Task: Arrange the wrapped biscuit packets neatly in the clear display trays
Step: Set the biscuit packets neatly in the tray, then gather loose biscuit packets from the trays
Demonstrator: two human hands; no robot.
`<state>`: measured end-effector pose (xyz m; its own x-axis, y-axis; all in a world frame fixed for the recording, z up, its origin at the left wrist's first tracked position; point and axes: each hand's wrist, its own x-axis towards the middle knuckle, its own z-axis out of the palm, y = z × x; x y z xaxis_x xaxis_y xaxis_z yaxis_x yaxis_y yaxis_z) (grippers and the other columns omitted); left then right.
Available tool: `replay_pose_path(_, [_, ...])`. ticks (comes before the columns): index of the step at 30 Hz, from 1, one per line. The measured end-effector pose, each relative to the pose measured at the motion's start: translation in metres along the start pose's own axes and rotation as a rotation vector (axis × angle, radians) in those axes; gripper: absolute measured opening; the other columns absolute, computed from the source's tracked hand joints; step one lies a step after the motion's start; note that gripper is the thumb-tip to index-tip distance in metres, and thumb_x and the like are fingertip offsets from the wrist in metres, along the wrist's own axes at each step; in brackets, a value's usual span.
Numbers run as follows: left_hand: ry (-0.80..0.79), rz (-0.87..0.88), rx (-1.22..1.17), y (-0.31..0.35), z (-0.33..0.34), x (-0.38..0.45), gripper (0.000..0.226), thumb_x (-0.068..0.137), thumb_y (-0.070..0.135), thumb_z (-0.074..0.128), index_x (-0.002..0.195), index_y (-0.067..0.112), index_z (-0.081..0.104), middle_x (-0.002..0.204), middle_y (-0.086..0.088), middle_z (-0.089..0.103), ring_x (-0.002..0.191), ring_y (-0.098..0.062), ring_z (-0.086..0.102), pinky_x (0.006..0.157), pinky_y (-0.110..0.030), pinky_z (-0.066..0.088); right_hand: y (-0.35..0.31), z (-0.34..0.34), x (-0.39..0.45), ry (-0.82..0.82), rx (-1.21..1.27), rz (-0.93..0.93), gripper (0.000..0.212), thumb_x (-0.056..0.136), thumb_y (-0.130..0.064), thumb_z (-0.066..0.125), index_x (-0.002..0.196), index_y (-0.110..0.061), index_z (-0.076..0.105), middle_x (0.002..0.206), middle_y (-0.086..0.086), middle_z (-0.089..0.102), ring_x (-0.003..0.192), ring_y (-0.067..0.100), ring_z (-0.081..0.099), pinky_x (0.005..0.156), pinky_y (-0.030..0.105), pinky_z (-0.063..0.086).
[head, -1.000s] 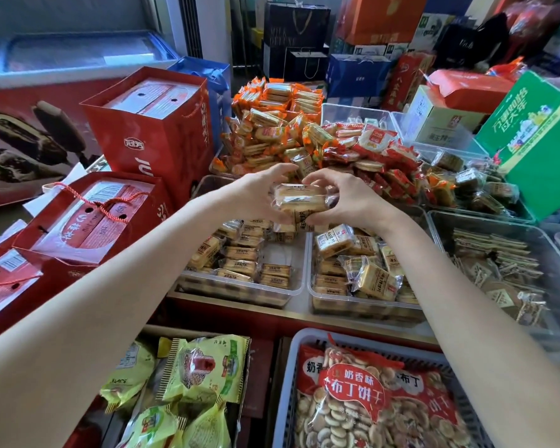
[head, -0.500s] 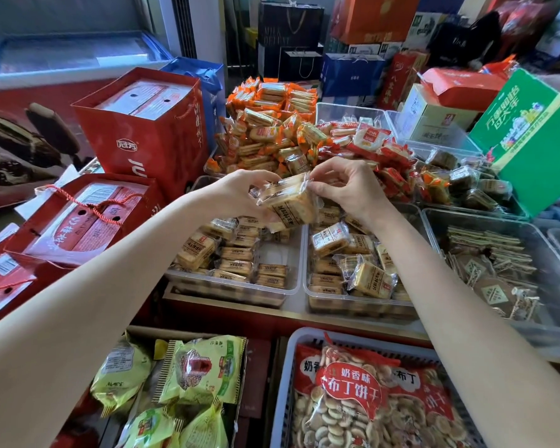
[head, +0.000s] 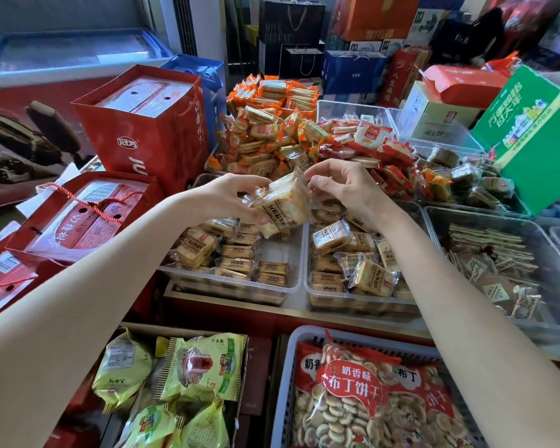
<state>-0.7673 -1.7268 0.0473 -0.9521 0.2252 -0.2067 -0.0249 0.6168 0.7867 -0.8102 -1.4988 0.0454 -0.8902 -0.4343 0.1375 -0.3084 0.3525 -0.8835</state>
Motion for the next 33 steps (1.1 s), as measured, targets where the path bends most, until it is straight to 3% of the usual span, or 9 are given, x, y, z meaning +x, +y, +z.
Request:
replay_pose_path(6, [-0.003, -0.008, -0.077, -0.008, -0.008, 0.002, 0.089, 0.059, 0.033, 0.085, 0.138, 0.026, 0.044, 0.13, -0.001, 0.054, 0.118, -0.016, 0.055, 0.106, -0.034, 0.039, 0.008, -0.001, -0.005, -0.027, -0.098, 0.052, 0.013, 0.083, -0.01, 0.07, 0.095, -0.007, 0.068, 0.092, 0.007, 0.07, 0.086, 0.016, 0.068, 0.082, 0.025, 0.055])
replay_pose_path(10, [0.013, 0.002, -0.117, -0.007, -0.009, 0.003, 0.099, 0.046, 0.045, 0.082, 0.137, 0.027, 0.048, 0.125, 0.0, 0.059, 0.113, -0.015, 0.059, 0.107, -0.039, 0.039, 0.009, 0.006, -0.003, 0.085, 0.222, 0.107, 0.009, 0.087, 0.001, 0.061, 0.082, -0.005, 0.06, 0.074, 0.008, 0.069, 0.066, 0.017, 0.07, 0.065, 0.027, 0.058])
replay_pose_path(13, [0.025, -0.005, -0.1, -0.006, -0.008, 0.004, 0.086, 0.058, 0.033, 0.083, 0.136, 0.023, 0.049, 0.128, -0.003, 0.058, 0.116, -0.02, 0.057, 0.107, -0.042, 0.039, 0.01, 0.008, -0.003, 0.104, 0.335, 0.142, 0.01, 0.09, 0.003, 0.056, 0.083, -0.004, 0.058, 0.068, 0.006, 0.069, 0.062, 0.017, 0.069, 0.061, 0.025, 0.057])
replay_pose_path(16, [0.054, -0.007, -0.032, -0.01, -0.005, 0.011, 0.063, 0.076, 0.012, 0.074, 0.134, 0.021, 0.05, 0.133, -0.007, 0.056, 0.122, -0.027, 0.052, 0.108, -0.045, 0.037, 0.014, 0.013, -0.001, 0.098, 0.224, 0.164, 0.012, 0.091, 0.002, 0.056, 0.083, -0.006, 0.057, 0.072, 0.01, 0.068, 0.062, 0.016, 0.069, 0.061, 0.025, 0.058])
replay_pose_path(20, [0.074, -0.056, 0.024, -0.023, -0.002, 0.019, 0.064, 0.074, 0.019, 0.077, 0.133, 0.024, 0.052, 0.129, -0.006, 0.058, 0.12, -0.026, 0.054, 0.106, -0.046, 0.039, 0.022, 0.013, 0.001, 0.012, 0.036, 0.22, 0.013, 0.085, -0.003, 0.067, 0.093, -0.009, 0.06, 0.089, 0.013, 0.071, 0.082, 0.021, 0.07, 0.074, 0.029, 0.059])
replay_pose_path(23, [0.083, -0.095, -0.01, -0.03, 0.003, 0.023, 0.066, 0.074, 0.02, 0.078, 0.134, 0.023, 0.051, 0.128, -0.006, 0.058, 0.118, -0.024, 0.055, 0.105, -0.044, 0.041, 0.023, 0.02, 0.0, -0.023, 0.255, 0.3, 0.025, 0.081, 0.002, 0.069, 0.102, -0.005, 0.058, 0.086, 0.015, 0.07, 0.071, 0.015, 0.07, 0.062, 0.021, 0.056])
replay_pose_path(26, [0.072, -0.118, -0.082, -0.032, 0.007, 0.026, 0.072, 0.069, 0.02, 0.082, 0.134, 0.026, 0.051, 0.126, -0.005, 0.057, 0.113, -0.02, 0.057, 0.104, -0.04, 0.043, 0.027, 0.028, 0.003, 0.023, 0.165, 0.294, 0.019, 0.078, 0.004, 0.072, 0.09, -0.008, 0.062, 0.086, 0.012, 0.068, 0.067, 0.012, 0.067, 0.059, 0.016, 0.052])
replay_pose_path(30, [0.096, -0.127, -0.126, -0.035, 0.012, 0.029, 0.069, 0.073, 0.018, 0.08, 0.134, 0.025, 0.05, 0.125, -0.005, 0.058, 0.11, -0.02, 0.059, 0.101, -0.038, 0.045, 0.034, 0.026, 0.005, 0.165, 0.2, 0.306, 0.025, 0.078, 0.002, 0.072, 0.085, -0.014, 0.055, 0.077, 0.004, 0.066, 0.073, 0.015, 0.063, 0.071, 0.026, 0.055])
replay_pose_path(33, [0.069, -0.132, -0.165, -0.034, 0.015, 0.029, 0.066, 0.076, 0.015, 0.077, 0.135, 0.019, 0.049, 0.115, -0.003, 0.063, 0.095, -0.011, 0.065, 0.084, -0.025, 0.054, 0.039, 0.023, 0.007, 0.214, 0.171, 0.27, 0.029, 0.081, 0.002, 0.07, 0.085, -0.018, 0.049, 0.076, 0.0, 0.065, 0.078, 0.012, 0.062, 0.082, 0.029, 0.053])
